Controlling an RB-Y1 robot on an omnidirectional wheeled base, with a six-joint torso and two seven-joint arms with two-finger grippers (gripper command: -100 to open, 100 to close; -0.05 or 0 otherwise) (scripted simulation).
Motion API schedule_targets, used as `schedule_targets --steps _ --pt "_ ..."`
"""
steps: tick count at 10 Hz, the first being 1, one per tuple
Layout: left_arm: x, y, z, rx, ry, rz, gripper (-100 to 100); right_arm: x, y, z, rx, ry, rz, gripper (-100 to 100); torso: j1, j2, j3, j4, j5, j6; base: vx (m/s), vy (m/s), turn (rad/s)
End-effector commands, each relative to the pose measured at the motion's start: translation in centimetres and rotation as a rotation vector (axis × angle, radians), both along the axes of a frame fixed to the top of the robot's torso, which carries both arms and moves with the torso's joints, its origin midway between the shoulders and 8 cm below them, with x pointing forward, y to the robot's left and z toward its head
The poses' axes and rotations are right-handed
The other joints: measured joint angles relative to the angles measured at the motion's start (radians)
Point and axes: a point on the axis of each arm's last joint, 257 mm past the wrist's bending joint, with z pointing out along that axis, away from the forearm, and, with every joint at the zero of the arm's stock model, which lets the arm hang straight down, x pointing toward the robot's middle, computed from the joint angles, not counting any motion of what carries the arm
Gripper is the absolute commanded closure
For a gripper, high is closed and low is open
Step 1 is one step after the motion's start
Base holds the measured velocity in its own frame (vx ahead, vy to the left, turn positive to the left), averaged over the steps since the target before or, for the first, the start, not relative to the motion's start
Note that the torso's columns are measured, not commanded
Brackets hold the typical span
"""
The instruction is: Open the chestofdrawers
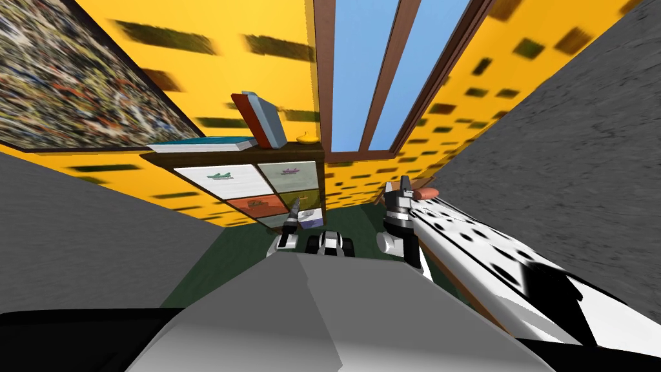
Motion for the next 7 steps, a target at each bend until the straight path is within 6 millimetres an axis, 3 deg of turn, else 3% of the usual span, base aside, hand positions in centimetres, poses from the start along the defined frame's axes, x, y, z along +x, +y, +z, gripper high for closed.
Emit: schedule_targets --steps 1,5,6,7 --pt "-0.1 -0.1 0.4 0.001 -0.003 -0.003 100 0.0 0.0 0.0 0.000 0.000 0.000 0 0.000 -0.001 0.000 0.000 0.000 0.000 -0.117 -0.055 0.013" --pt "-0.1 -0.2 0.8 0.001 -0.006 -0.006 100 0.0 0.0 0.0 0.000 0.000 0.000 0 0.001 -0.002 -0.001 0.000 0.000 0.000 -0.167 -0.042 0.011" --pt "-0.1 0.5 1.0 0.032 -0.004 -0.015 -100 0.0 0.0 0.0 0.000 0.000 0.000 0 0.002 -0.009 -0.005 -0.002 0.000 0.000 -0.017 -0.004 -0.003" --pt "-0.1 1.0 1.2 0.054 -0.003 -0.021 -100 0.0 0.0 0.0 0.000 0.000 0.000 0 0.002 -0.011 -0.007 -0.003 0.001 0.000 0.011 0.004 -0.001"
